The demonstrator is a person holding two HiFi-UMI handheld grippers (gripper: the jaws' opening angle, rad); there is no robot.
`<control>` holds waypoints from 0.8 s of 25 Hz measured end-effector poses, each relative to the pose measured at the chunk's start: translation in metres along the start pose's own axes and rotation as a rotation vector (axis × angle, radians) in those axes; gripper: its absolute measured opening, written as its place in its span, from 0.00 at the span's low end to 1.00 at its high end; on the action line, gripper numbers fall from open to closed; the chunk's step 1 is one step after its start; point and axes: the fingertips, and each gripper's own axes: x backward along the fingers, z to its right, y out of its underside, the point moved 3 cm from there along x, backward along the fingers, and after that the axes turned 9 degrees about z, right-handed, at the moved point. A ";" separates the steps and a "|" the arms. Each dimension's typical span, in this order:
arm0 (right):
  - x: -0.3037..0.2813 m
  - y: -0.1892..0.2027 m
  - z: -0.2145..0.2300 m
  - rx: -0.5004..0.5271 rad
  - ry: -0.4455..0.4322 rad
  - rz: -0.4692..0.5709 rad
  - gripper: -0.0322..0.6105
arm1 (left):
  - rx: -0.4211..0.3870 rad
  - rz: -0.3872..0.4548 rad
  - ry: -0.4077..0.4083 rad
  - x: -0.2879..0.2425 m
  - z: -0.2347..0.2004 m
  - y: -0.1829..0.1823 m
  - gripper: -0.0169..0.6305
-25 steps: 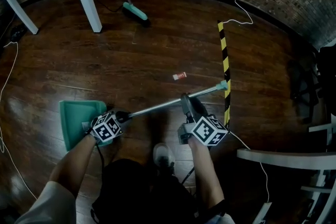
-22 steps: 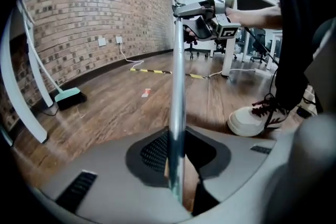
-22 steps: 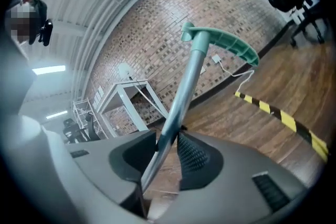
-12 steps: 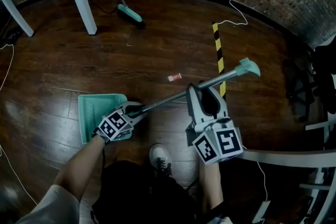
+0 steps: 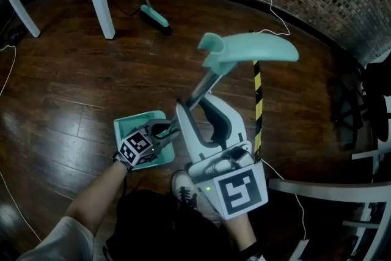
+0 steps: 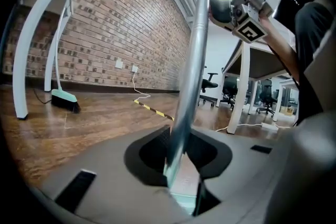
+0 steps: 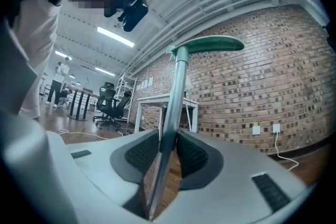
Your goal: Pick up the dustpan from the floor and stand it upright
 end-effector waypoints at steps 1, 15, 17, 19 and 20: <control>-0.003 0.001 -0.011 -0.005 -0.030 -0.002 0.19 | 0.010 0.013 -0.001 0.001 0.001 -0.004 0.19; 0.017 0.008 -0.017 0.063 -0.085 -0.074 0.31 | 0.005 0.004 -0.102 0.025 -0.006 0.005 0.29; 0.030 0.013 -0.010 0.054 -0.061 -0.098 0.31 | -0.052 -0.018 -0.101 0.037 -0.002 0.005 0.29; 0.044 0.012 0.000 0.040 -0.020 -0.100 0.31 | -0.079 -0.013 -0.112 0.053 -0.002 0.001 0.29; 0.050 0.009 0.006 0.047 0.003 -0.091 0.31 | -0.082 -0.003 -0.131 0.063 -0.004 -0.003 0.29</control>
